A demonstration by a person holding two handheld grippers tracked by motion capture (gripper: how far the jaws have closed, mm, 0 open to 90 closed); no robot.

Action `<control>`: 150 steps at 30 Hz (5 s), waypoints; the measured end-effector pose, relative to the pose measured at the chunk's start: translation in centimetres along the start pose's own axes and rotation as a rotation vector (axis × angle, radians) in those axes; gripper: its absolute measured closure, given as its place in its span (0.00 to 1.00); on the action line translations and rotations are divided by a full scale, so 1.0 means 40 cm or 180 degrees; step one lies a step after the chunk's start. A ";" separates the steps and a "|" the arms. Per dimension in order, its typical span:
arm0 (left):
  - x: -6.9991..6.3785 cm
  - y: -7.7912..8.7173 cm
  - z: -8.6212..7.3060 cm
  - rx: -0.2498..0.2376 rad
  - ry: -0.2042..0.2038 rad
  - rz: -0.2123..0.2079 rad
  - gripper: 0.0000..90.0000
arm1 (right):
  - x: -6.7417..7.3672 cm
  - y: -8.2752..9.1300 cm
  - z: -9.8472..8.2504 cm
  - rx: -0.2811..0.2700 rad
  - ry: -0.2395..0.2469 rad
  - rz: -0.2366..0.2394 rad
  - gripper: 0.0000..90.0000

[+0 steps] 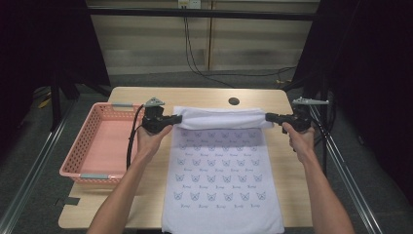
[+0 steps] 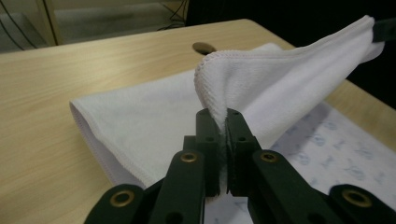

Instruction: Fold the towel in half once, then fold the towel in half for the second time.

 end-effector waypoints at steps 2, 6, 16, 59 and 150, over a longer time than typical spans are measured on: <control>-0.020 0.023 -0.008 -0.0031 -0.0074 -0.0052 0.96 | 0.031 0.025 -0.014 0.0008 0.0116 0.0025 0.95; -0.057 0.070 -0.038 -0.0041 -0.0170 -0.0136 0.96 | 0.068 0.073 -0.043 -0.0023 0.0167 0.0107 0.95; -0.130 0.151 -0.107 -0.0169 -0.0243 -0.0315 0.96 | 0.159 0.162 -0.127 0.0018 0.0257 0.0237 0.95; -0.264 0.212 -0.472 0.0853 -0.0606 -0.0970 0.78 | 0.349 0.211 -0.471 0.1093 0.0702 0.0953 0.79; -0.079 -0.073 -0.231 0.0728 -0.0081 0.0057 0.53 | -0.004 -0.017 -0.283 0.0985 0.0074 -0.0115 0.58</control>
Point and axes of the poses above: each handheld gripper's, and its own axes: y roughly backward along the jaws, z roughly out of its top, x roughly to its left, the point moved 1 cm from there along -y, roughly forward along the jaws, and after that the axes turned 14 degrees about x, right-handed, at the moved point
